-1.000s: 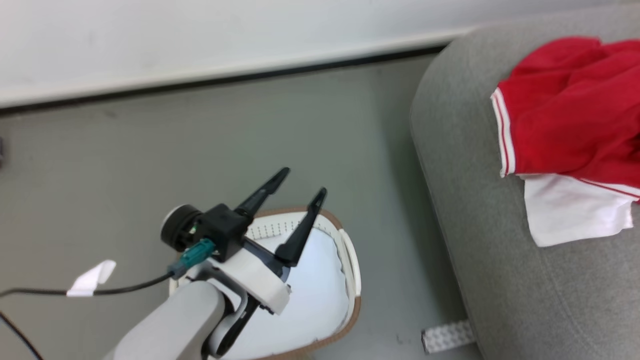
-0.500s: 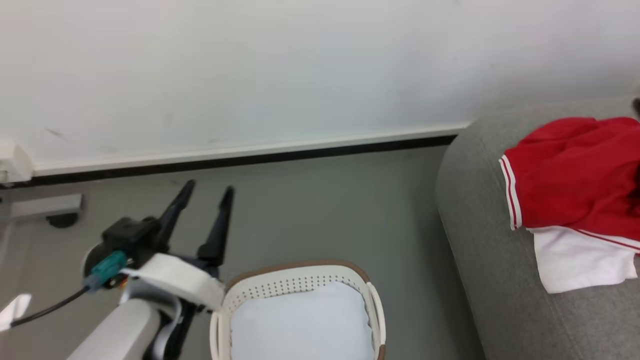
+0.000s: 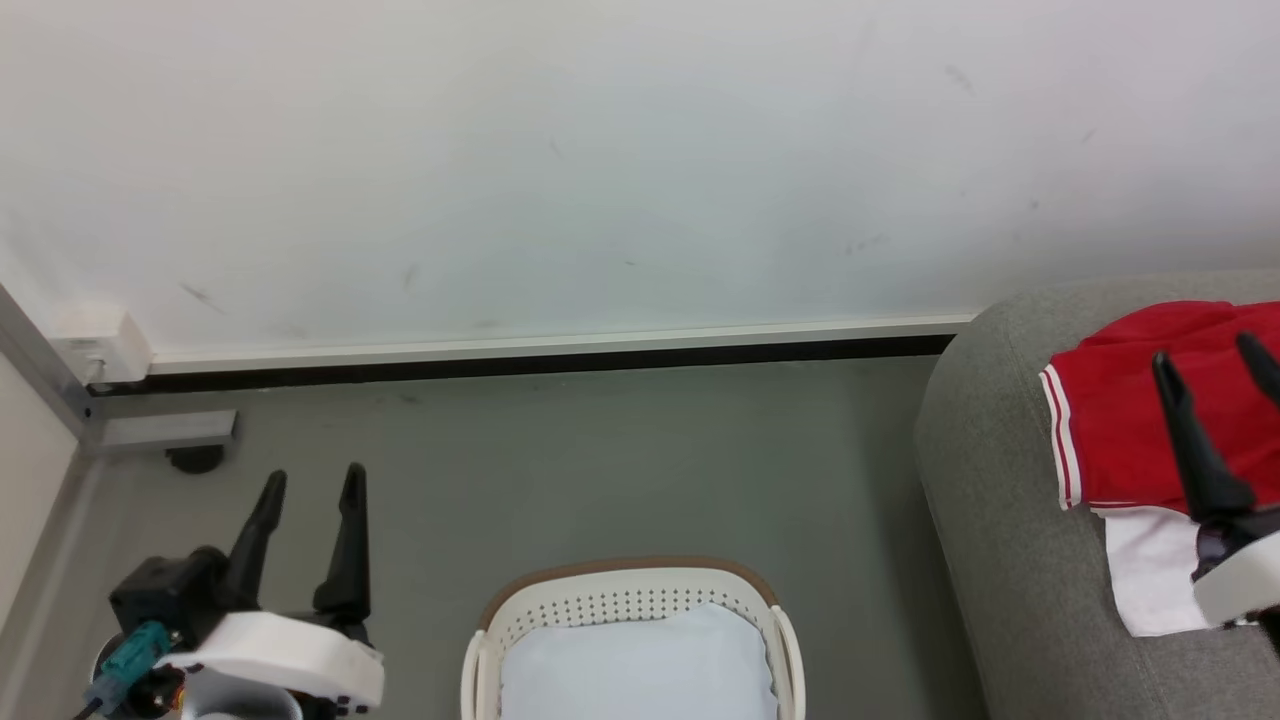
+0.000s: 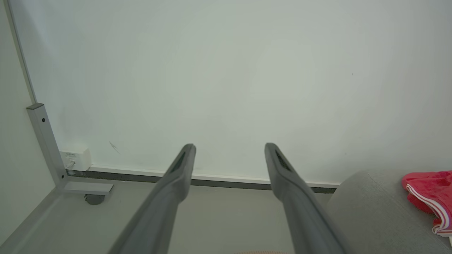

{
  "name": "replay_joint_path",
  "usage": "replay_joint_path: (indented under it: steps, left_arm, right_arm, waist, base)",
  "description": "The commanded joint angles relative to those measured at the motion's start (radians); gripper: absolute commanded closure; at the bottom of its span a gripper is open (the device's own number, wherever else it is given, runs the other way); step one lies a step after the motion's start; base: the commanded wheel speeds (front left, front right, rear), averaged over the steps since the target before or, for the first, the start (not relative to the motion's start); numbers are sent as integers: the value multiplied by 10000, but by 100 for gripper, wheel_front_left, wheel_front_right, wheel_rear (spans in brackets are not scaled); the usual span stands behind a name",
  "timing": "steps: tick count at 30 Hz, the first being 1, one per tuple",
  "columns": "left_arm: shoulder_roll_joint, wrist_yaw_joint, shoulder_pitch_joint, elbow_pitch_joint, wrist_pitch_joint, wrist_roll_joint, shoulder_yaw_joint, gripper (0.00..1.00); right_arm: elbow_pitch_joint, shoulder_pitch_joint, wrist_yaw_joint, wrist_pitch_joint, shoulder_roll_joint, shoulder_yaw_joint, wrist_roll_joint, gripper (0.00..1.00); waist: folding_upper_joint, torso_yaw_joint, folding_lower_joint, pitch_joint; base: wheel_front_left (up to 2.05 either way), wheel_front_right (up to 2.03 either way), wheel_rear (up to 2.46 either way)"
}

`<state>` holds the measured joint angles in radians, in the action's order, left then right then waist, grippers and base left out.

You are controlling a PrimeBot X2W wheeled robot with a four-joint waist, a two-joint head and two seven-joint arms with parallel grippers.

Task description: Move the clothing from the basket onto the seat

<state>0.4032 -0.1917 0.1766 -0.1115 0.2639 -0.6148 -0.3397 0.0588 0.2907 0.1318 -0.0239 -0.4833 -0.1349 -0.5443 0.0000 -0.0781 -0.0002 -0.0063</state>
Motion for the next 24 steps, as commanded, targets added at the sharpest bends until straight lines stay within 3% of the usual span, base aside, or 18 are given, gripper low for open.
replay_joint_path:
  steps: [1,6,12,17,24]
  left_arm:
    - [-110,45,-253,51,5,270,140,0]
    - [-664,76,-850,166,5,1226,890,0]
    - [-1440,591,-1341,252,6,2276,1603,0]
    - [-2067,1342,-1549,-136,6,2924,2027,0]
    - [-2735,2065,-1613,-421,6,3677,2645,0]
  right_arm:
    - [-68,-387,-23,233,233,185,265,0]
    - [-17,-1606,-23,1130,1592,610,971,0]
    - [274,-2232,-23,2210,2632,776,1405,0]
    - [566,-2486,-23,2664,3020,335,1518,0]
    - [892,-2557,-23,2886,3377,522,1681,0]
  waist:
    - [0,45,2,-23]
    - [0,130,2,-32]
    - [0,101,2,38]
    - [0,63,2,43]
    - [0,-50,2,-15]
  base:
    - [0,0,0]
    - [0,0,0]
    - [0,0,0]
    - [0,0,0]
    - [0,0,0]
